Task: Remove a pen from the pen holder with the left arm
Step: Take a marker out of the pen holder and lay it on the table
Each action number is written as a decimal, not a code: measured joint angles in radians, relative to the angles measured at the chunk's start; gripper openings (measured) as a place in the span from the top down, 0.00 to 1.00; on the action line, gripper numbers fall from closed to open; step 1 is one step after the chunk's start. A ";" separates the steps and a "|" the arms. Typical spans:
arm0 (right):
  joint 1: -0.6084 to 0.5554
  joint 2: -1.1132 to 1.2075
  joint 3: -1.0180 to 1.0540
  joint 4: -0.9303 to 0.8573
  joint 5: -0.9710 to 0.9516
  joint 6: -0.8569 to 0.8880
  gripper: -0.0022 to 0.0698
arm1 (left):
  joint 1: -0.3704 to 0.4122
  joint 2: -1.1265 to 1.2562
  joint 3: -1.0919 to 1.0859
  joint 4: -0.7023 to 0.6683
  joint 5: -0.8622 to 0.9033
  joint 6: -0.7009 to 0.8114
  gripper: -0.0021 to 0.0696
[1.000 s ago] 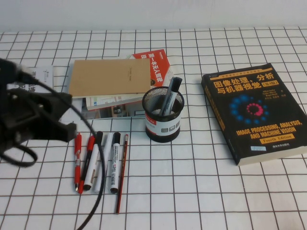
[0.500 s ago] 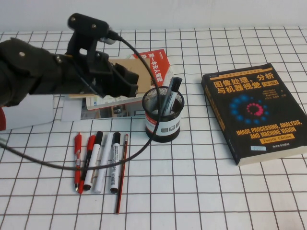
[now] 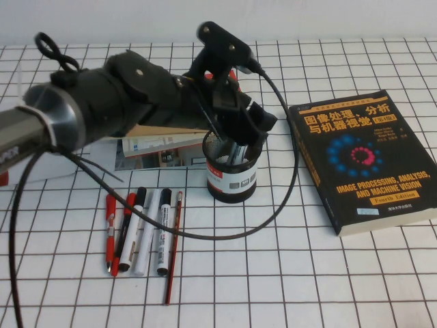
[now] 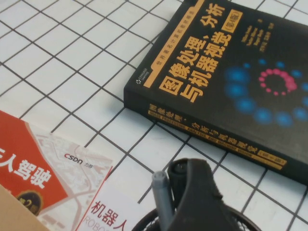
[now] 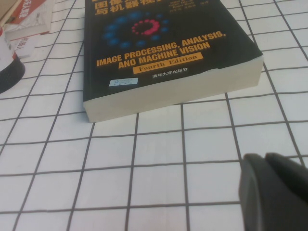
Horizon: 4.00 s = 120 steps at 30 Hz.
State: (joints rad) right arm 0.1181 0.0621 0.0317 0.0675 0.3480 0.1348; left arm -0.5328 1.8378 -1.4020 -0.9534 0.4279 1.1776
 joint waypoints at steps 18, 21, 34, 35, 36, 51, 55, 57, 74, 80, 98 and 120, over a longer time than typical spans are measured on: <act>0.000 0.000 0.000 0.000 0.000 0.000 0.99 | -0.086 0.089 -0.002 -0.020 -0.270 -0.093 0.46; 0.000 0.000 0.000 0.000 0.000 0.000 0.99 | -0.086 0.089 -0.002 -0.022 -0.270 -0.093 0.46; 0.000 0.000 0.000 0.000 0.000 0.000 0.99 | -0.086 0.089 -0.002 -0.004 -0.226 -0.101 0.80; 0.000 0.000 0.000 0.000 0.000 0.000 0.99 | -0.086 0.089 -0.002 0.004 -0.224 -0.101 0.80; 0.000 0.000 0.000 0.000 0.000 0.000 0.99 | -0.086 0.089 -0.002 0.013 -0.220 -0.101 0.80; 0.000 0.000 0.000 0.000 0.000 0.000 0.99 | -0.086 -0.087 -0.002 0.032 -0.302 -0.070 0.80; 0.000 0.000 0.000 0.000 0.000 0.000 0.99 | -0.086 -0.173 -0.002 0.032 -0.302 -0.040 0.80; 0.000 0.000 0.000 0.000 0.000 0.000 0.99 | -0.086 -0.226 -0.002 0.032 -0.280 -0.035 0.80; 0.000 0.000 0.000 0.000 0.000 0.000 0.99 | -0.065 -0.353 -0.002 1.086 0.429 -1.045 0.80; 0.000 0.000 0.000 0.000 0.000 0.000 0.99 | -0.041 -0.330 -0.002 1.255 0.604 -1.302 0.80; 0.000 0.000 0.000 0.000 0.000 0.000 0.99 | 0.167 -0.019 0.017 0.799 0.504 -1.204 0.80; 0.000 0.000 0.000 0.000 0.000 0.000 0.99 | 0.167 0.086 0.017 0.816 0.359 -1.250 0.80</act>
State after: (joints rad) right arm 0.1181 0.0621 0.0317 0.0675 0.3480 0.1348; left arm -0.3655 1.9236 -1.3848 -0.1372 0.7871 -0.0726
